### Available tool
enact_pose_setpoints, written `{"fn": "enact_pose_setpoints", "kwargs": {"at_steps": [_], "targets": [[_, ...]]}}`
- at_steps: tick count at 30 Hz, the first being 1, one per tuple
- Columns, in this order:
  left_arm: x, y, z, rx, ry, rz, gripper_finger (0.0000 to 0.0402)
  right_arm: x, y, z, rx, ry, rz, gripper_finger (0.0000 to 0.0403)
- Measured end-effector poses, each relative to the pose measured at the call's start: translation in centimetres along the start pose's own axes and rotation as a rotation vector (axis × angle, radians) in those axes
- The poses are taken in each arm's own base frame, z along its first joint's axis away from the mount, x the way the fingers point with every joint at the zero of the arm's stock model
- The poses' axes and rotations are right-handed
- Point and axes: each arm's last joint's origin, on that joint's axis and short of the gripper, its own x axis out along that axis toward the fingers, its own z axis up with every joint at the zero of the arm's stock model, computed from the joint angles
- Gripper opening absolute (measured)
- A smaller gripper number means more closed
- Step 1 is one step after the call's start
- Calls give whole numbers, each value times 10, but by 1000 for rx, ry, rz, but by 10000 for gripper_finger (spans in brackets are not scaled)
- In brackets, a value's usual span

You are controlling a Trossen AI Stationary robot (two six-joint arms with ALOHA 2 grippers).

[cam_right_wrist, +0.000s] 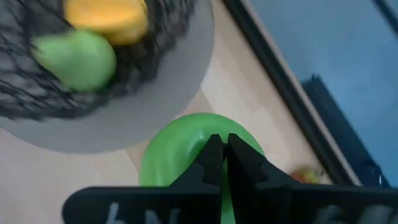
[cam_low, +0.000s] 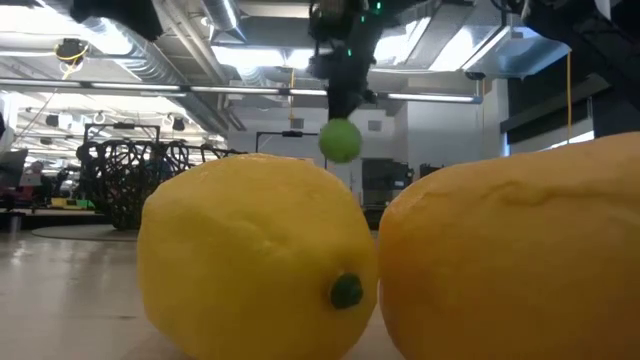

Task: Build produce basket
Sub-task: Put the green apple into the black wire basket

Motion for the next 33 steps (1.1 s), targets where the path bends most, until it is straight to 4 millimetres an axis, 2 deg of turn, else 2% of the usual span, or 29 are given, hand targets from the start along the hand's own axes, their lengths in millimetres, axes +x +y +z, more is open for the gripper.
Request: {"fn": "enact_pose_setpoints", "kwargs": {"at_steps": [5,9,21,24,33], "targets": [[-2,7,-4,-42,32,31,92,-33,17,13,-42,-156,36,0],[-3,11,-6,-60,47,46,92,-47,29,20,-58,-268,85,0],[-8,20,-8,-76,52,49,92,-59,78,42,-177,-599,300,0],[-8,20,-8,-77,50,48,92,-45,88,47,-194,-631,355,0],[-10,23,-7,-90,48,39,92,29,109,49,-228,-557,447,0]]}}
